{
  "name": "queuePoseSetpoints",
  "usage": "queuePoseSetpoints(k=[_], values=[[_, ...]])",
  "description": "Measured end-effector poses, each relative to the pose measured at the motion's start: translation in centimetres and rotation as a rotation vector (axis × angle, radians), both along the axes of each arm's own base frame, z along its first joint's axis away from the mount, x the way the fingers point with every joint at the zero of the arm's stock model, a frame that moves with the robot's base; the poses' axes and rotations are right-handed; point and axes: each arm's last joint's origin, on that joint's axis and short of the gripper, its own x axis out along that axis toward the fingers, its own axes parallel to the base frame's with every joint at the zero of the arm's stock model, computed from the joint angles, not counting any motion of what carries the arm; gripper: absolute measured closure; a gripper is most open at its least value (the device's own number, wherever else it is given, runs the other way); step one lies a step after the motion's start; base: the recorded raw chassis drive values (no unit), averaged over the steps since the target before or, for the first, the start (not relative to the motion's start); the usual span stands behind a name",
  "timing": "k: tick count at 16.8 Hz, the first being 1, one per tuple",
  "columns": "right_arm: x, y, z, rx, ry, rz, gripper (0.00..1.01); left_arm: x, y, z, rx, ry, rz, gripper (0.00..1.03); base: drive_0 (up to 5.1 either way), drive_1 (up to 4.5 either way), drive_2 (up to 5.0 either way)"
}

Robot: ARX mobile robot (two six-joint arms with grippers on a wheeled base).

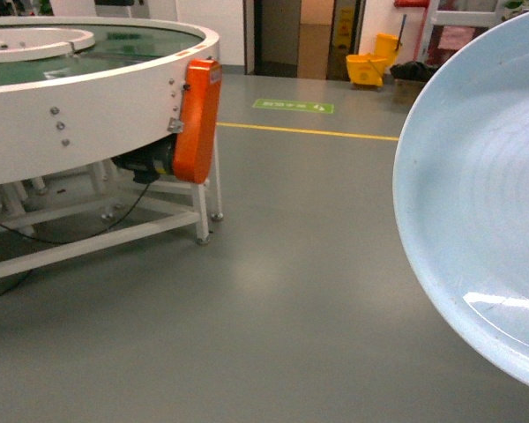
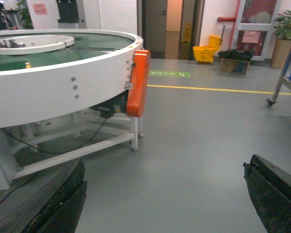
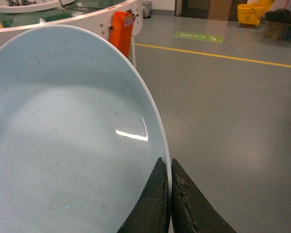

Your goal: Place blue tray on left shelf second layer neatly

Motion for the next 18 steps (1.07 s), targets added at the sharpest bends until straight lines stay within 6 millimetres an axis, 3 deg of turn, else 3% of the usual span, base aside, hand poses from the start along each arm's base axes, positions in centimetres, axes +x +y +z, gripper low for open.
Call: queuePoseSetpoints(k=[18], values=[[0.00,0.01,0.00,0.000,0.000,0.000,0.99,0.00,0.00,0.01,0.000,-0.002,0.000,0.05,2.9,-1.53,-5.7]])
